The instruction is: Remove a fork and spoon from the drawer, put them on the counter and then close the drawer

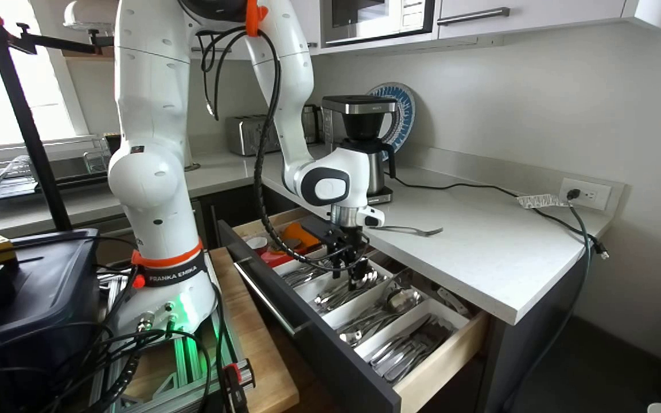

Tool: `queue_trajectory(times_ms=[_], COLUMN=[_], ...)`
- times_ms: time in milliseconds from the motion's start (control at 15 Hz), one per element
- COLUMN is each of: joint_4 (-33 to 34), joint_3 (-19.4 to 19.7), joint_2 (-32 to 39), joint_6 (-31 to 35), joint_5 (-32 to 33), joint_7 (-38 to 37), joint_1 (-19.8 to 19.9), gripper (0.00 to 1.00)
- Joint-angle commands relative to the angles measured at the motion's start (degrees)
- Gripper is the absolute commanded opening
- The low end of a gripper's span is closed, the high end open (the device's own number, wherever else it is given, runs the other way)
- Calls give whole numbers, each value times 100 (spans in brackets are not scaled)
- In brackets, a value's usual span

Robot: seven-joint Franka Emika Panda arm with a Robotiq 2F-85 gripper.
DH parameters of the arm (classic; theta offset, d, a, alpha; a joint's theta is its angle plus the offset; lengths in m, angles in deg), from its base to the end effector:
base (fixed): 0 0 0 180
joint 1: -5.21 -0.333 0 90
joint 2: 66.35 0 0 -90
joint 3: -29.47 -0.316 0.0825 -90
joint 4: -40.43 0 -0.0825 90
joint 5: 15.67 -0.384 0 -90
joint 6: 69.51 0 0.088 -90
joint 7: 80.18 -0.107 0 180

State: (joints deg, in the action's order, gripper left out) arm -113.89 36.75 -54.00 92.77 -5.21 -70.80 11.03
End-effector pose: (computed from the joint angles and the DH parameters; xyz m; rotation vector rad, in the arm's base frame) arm 0.3870 -0.0842 0.1563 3.0739 0.1739 -0.1391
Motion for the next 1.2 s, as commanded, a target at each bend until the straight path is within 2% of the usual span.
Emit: queue_trajectory(times_ms=[0, 267, 467, 733, 867, 1133], joint_4=[36, 94, 141, 191, 210, 244], joint_3=[33, -37, -103, -86, -95, -136], joint_2=[280, 485, 547, 614, 649, 733], joint_6=[443, 685, 625, 618, 611, 628], joint_5=[85, 0, -61, -20, -28, -58], joint_7=[-24, 21, 27, 3, 7, 22], joint_1=[-23, -29, -18, -51, -48, -31], gripper=[75, 76, 70, 43, 39, 48])
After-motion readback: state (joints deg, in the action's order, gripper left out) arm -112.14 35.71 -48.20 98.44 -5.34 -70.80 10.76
